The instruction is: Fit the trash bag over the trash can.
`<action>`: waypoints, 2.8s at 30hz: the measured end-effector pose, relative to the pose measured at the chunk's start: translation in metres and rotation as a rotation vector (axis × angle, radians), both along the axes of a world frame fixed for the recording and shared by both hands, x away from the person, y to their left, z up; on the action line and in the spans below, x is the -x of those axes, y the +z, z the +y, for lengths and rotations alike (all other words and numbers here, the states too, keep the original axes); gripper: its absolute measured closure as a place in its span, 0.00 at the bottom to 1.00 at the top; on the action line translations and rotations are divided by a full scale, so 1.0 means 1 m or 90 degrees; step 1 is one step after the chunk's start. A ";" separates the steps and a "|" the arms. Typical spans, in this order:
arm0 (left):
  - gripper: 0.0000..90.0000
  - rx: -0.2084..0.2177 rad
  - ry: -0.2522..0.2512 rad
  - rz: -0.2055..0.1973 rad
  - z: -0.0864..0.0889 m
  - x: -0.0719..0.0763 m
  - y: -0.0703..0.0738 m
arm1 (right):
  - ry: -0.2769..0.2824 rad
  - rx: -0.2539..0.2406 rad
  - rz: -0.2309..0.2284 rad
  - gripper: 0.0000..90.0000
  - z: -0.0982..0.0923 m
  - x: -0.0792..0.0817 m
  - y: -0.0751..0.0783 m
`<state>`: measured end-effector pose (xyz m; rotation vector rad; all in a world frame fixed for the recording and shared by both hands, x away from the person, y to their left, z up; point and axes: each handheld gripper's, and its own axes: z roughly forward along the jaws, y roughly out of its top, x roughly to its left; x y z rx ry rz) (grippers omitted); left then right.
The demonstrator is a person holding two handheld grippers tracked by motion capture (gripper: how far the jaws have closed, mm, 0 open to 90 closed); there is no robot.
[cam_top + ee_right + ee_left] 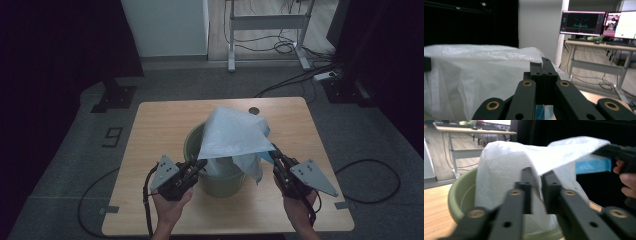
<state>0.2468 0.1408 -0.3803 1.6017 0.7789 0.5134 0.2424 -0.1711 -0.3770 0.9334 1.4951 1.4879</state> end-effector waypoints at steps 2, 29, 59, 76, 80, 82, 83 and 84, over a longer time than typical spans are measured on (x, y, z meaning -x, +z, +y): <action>0.59 -0.011 0.004 -0.012 -0.001 0.004 0.003 | 0.005 0.005 -0.008 0.99 0.004 -0.001 0.003; 0.29 -0.038 -0.018 -0.031 -0.021 -0.009 0.036 | 0.050 0.024 -0.026 0.99 0.037 -0.011 0.018; 0.86 -0.076 -0.037 -0.023 -0.043 -0.021 0.031 | 0.095 0.032 -0.023 0.99 0.053 -0.012 0.016; 1.00 -0.026 0.000 -0.024 -0.023 -0.028 0.032 | 0.110 -0.001 -0.027 0.41 0.044 0.016 0.003; 1.00 -0.017 0.018 -0.022 -0.017 -0.029 0.032 | 0.122 -0.003 -0.023 0.39 0.033 0.031 -0.018; 1.00 -0.009 0.024 -0.019 -0.014 -0.030 0.031 | 0.127 -0.017 -0.004 0.37 0.027 0.035 -0.030; 1.00 -0.007 0.027 -0.016 -0.012 -0.031 0.031 | 0.129 -0.021 0.005 0.36 0.025 0.037 -0.036; 1.00 -0.004 0.030 -0.015 -0.011 -0.032 0.031 | 0.130 -0.020 0.012 0.36 0.024 0.038 -0.042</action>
